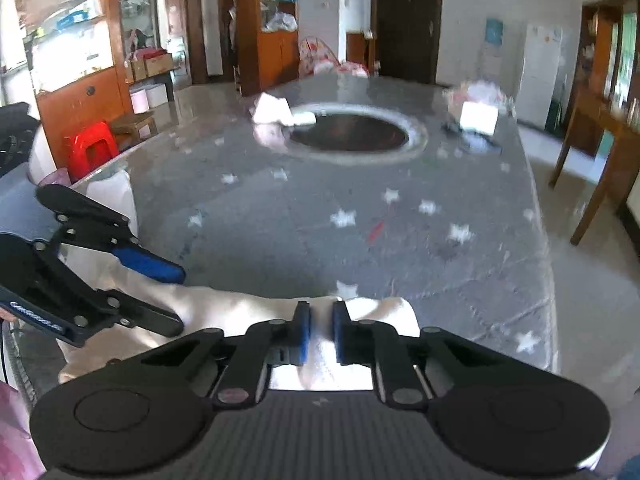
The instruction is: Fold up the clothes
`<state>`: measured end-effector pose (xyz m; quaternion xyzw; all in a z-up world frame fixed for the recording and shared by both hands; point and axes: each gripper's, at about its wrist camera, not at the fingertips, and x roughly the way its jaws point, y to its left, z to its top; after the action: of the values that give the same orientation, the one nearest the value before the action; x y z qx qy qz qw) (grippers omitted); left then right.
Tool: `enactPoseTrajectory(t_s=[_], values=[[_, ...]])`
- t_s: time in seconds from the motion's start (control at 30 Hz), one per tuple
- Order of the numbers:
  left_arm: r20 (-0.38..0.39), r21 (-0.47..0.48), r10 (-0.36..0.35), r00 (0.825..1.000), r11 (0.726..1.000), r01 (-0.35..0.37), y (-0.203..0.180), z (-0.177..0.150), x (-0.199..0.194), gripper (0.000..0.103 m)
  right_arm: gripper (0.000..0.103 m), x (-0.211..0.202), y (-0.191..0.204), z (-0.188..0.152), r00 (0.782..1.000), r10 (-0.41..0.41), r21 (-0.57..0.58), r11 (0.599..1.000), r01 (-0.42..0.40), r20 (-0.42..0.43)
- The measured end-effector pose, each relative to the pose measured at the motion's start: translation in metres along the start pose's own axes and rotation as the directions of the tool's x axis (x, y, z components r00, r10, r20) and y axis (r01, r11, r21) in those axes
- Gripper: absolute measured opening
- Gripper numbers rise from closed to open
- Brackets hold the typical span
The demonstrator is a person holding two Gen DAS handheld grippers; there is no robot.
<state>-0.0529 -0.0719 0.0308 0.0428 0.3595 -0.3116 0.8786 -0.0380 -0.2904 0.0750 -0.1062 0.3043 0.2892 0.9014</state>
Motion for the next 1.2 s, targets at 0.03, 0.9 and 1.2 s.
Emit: enactPoseTrajectory(t_s=[0.03,0.9,1.2], values=[[0.005,0.001,0.003,1.000,1.000,-0.003,0.000,0.001,-0.002,0.052,0.008,-0.005,0.002,0.003,1.000,-0.001,-0.008,1.000,0.001,0.018],[0.094,-0.128,0.242,0.966,0.965,-0.229,0.047,0.014,-0.036,0.073,0.030,0.018,0.050,0.133,0.950,0.005,-0.222,0.973,0.068,0.314],[0.001,-0.199,0.280,0.960,0.941,-0.274,0.083,-0.022,-0.038,0.073,0.029,0.053,-0.021,0.069,0.987,-0.161,-0.057,0.985,0.162,0.023]])
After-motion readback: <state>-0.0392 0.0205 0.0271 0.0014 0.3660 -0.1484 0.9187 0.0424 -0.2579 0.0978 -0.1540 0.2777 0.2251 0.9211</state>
